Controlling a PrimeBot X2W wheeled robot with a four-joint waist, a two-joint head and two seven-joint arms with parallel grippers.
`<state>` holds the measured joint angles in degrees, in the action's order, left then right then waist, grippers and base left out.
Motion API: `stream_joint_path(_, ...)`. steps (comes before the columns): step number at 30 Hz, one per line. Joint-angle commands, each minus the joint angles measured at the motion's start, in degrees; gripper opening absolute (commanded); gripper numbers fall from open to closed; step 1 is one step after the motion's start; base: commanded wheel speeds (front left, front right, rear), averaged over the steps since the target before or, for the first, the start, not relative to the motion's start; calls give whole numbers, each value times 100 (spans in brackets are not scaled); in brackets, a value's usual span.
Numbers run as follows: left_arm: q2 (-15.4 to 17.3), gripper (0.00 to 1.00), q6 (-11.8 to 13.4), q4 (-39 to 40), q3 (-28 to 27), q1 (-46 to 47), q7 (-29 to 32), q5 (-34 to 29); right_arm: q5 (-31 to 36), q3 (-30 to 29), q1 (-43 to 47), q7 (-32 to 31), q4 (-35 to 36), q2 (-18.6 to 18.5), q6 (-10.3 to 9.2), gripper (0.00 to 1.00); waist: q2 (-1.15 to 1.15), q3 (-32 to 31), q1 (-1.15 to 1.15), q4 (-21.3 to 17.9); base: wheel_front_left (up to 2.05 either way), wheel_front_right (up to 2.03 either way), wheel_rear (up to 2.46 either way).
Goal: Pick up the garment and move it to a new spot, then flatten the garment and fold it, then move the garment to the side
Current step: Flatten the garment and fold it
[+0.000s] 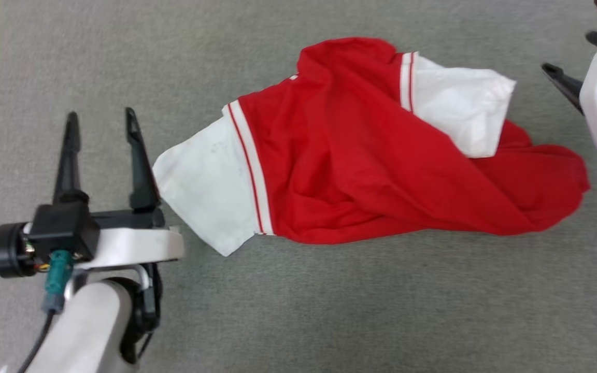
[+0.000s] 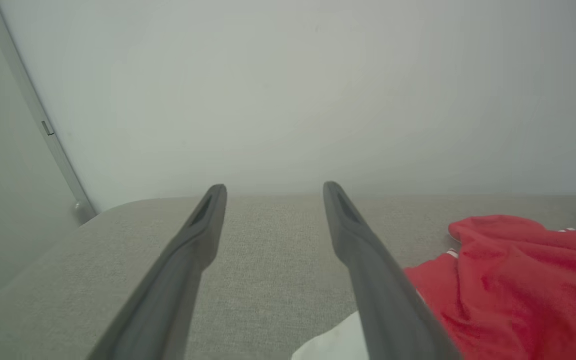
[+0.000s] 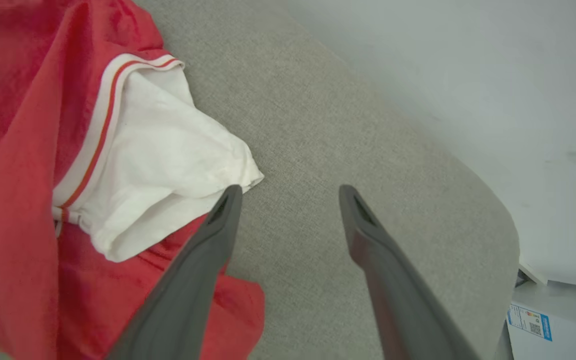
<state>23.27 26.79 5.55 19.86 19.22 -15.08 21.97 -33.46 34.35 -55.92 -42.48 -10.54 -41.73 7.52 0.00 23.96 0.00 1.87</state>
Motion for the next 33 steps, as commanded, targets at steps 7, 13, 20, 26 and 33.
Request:
stream_joint_path(7,-729,100,-599,-37,-347,-152,-11,-507,-777,613,-801,-1492,-464,-255,-6,100,0,569,0,553,0,0,0)
stream_joint_path(13,-1230,100,-1088,-134,-701,-62,-13,-858,-838,744,-1023,-1673,-1052,-18,-6,100,0,897,0,783,0,0,0)
stream_joint_path(20,-1563,100,-1458,-236,-1136,-136,-12,-1193,-1061,1324,-583,-1335,-1295,176,3,0,0,942,0,730,0,0,0)
stream_joint_path(26,-1683,100,-1714,-368,-1436,-299,-13,-1396,-1328,1242,-930,-407,-884,-334,-6,0,0,576,0,486,0,0,0)
stream_joint_path(33,-1766,100,-1870,-365,-1631,-618,-13,-1574,-1950,1167,-447,6,-534,-1215,-5,0,0,231,0,130,0,0,0)
